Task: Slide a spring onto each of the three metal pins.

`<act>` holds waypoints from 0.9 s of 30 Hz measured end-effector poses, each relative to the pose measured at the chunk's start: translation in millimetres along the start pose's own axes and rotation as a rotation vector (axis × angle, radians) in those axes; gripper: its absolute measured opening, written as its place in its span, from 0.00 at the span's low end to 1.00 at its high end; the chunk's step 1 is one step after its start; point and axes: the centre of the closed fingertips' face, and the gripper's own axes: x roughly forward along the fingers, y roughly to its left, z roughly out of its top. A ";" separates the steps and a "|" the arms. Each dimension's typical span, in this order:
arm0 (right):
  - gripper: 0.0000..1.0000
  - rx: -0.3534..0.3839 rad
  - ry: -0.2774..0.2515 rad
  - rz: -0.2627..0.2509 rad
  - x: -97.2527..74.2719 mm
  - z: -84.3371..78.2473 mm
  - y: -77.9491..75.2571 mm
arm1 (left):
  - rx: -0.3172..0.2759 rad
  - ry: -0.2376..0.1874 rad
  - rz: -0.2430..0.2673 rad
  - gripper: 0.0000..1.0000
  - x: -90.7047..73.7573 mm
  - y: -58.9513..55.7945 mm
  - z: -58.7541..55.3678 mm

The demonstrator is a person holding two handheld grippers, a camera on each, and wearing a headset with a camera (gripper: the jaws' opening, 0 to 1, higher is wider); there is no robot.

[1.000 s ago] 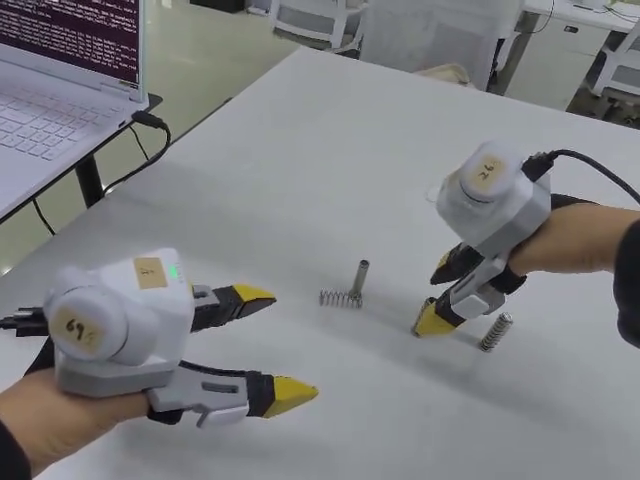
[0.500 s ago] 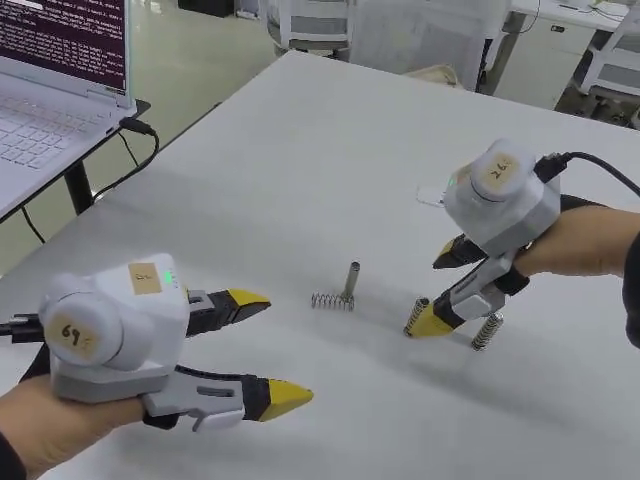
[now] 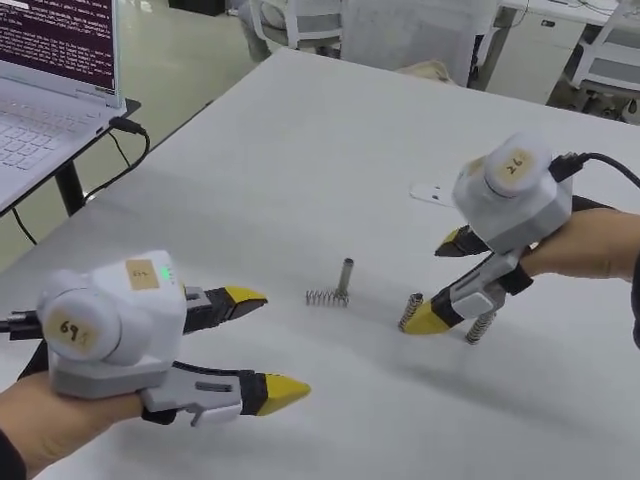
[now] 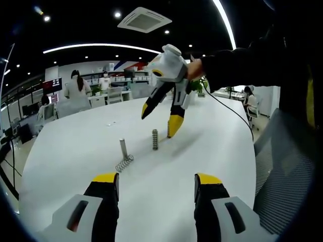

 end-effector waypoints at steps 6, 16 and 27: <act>0.75 0.003 -0.029 -0.019 -6.9 2.0 -0.7 | 0.000 0.001 0.001 0.56 1.1 2.4 0.1; 0.76 0.024 -0.083 -0.054 -22.7 3.7 -0.8 | 0.004 0.011 -0.002 0.55 3.3 3.0 -1.3; 0.76 0.077 -0.136 -0.101 -42.8 -9.0 -3.7 | 0.009 0.016 -0.007 0.55 7.6 5.5 0.5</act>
